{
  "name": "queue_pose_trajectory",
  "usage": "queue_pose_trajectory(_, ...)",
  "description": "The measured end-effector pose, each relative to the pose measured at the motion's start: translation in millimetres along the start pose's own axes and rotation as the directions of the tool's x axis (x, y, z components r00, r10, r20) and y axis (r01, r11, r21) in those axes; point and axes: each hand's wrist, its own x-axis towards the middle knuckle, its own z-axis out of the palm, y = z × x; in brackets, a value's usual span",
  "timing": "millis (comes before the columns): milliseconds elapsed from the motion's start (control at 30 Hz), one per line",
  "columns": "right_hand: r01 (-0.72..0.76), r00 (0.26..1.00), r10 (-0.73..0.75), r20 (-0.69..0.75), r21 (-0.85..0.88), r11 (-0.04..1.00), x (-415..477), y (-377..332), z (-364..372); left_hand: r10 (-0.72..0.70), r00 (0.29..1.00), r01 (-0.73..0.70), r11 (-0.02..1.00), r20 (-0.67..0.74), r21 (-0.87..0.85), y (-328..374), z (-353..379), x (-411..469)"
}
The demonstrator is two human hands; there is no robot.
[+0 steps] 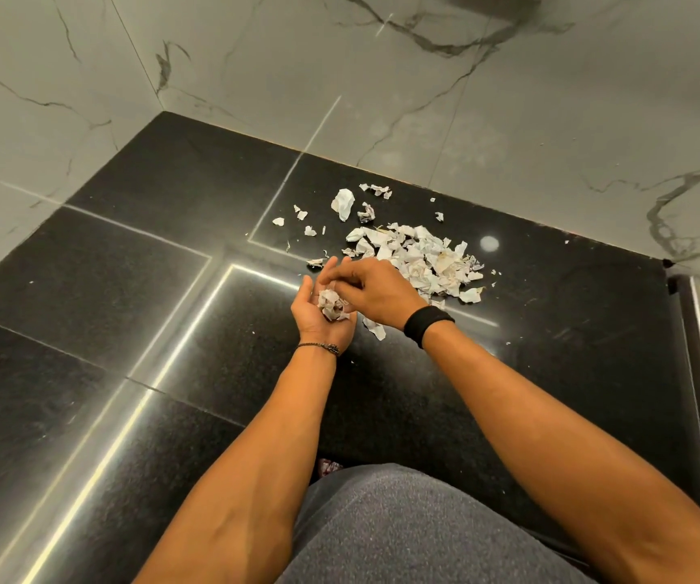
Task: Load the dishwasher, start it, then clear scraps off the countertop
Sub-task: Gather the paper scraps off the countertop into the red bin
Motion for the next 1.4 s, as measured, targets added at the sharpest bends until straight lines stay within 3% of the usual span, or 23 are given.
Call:
queue_pose_trajectory(167, -0.012, 0.999, 0.017, -0.035, 0.114, 0.993, 1.0, 1.7, -5.2, -0.03, 1.0, 0.03, 0.999, 0.004, -0.013, -1.2, 0.7, 0.0)
queue_pose_trajectory(300, -0.048, 0.987, 0.054, -0.153, 0.039, 0.998, -0.8, 15.0, -14.0, -0.046, 0.999, 0.048, 0.998, 0.024, -0.05, 3.1, -1.1, -1.9)
queue_pose_trajectory(367, -0.125, 0.986, 0.118, -0.114, -0.055, 0.991, -4.1, 29.0, -17.9, -0.071, 0.997, 0.074, 0.993, 0.03, -0.093, 5.7, -2.8, -0.7)
queue_pose_trajectory(467, -0.2, 0.972, 0.222, 0.076, -0.228, 0.953, -12.6, 45.1, -16.5, -0.079, 0.996, 0.082, 0.992, 0.035, -0.091, 8.5, -2.9, 0.1)
queue_pose_trajectory(600, -0.135, 0.954, 0.236, 0.186, -0.436, 0.89, -26.7, 60.8, 6.7, -0.077, 0.997, 0.079, 0.993, 0.029, -0.083, 9.0, -4.4, 1.7)
queue_pose_trajectory(833, 0.051, 0.978, 0.062, 0.199, -0.516, 0.855, -36.1, 63.5, 18.4, -0.048, 0.998, 0.051, 0.997, 0.044, -0.063, 8.7, -9.4, -2.8)
queue_pose_trajectory(967, 0.045, 0.978, 0.07, 0.196, -0.526, 0.849, -33.8, 59.6, 18.6, -0.046, 0.998, 0.049, 0.997, 0.044, -0.059, 7.6, -8.8, -5.0)
queue_pose_trajectory(1067, -0.139, 0.984, 0.169, 0.053, -0.365, 0.921, -31.7, 59.0, 11.3, -0.035, 0.999, 0.037, 0.998, 0.041, -0.055, 9.4, -8.2, -5.5)
queue_pose_trajectory(1167, -0.304, 0.941, 0.316, -0.125, 0.107, 0.947, -25.4, 51.6, -3.1, -0.031, 0.999, 0.032, 0.998, 0.037, -0.053, 11.2, -8.2, -4.6)
queue_pose_trajectory(1233, -0.267, 0.933, 0.341, -0.117, 0.412, 0.871, -20.8, 39.5, -12.6, -0.034, 0.999, 0.035, 0.998, 0.031, -0.045, 9.2, -7.2, -5.8)
queue_pose_trajectory(1300, -0.218, 0.953, 0.299, -0.037, 0.603, 0.768, -17.9, 24.7, -17.6, -0.044, 0.999, 0.044, 0.999, 0.024, -0.01, 4.9, -4.6, -7.2)
queue_pose_trajectory(1400, -0.187, 0.972, 0.234, 0.016, 0.656, 0.731, -12.7, 11.4, -12.7, -0.052, 0.999, 0.052, 0.998, 0.007, 0.025, -2.1, -0.9, -6.2)
